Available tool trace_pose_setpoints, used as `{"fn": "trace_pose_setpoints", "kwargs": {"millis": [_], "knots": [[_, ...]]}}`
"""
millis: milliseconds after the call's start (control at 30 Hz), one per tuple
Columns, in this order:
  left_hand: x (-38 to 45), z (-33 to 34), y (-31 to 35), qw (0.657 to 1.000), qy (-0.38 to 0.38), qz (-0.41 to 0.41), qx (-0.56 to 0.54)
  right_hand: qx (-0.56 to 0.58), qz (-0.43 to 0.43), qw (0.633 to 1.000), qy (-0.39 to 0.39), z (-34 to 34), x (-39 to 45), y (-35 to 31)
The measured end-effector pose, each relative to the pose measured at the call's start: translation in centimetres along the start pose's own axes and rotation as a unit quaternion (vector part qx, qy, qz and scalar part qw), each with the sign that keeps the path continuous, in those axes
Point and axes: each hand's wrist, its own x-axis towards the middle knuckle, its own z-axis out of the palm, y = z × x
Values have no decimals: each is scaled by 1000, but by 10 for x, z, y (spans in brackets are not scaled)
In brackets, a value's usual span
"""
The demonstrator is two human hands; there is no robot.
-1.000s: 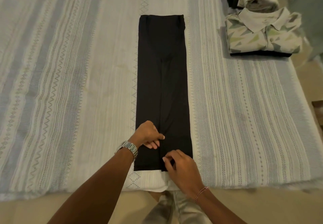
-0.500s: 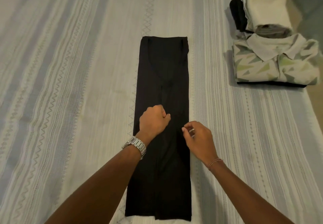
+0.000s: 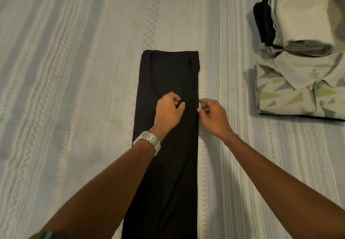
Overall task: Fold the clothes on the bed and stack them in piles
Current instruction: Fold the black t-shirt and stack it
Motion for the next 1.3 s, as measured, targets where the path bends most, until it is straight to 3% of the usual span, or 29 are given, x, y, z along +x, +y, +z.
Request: {"fn": "trace_pose_setpoints", "kwargs": {"millis": [233, 567, 933, 1300], "knots": [[83, 14, 22, 991, -21, -83, -101, 60, 68, 995, 36, -2, 70, 0], [181, 33, 43, 950, -55, -204, -230, 168, 174, 970, -3, -9, 136, -11], [216, 22, 53, 922, -125, -218, -293, 309, 250, 915, -66, -14, 146, 7], [228, 28, 52, 968, -103, -122, -194, 327, 237, 912, -72, -14, 142, 17]]}}
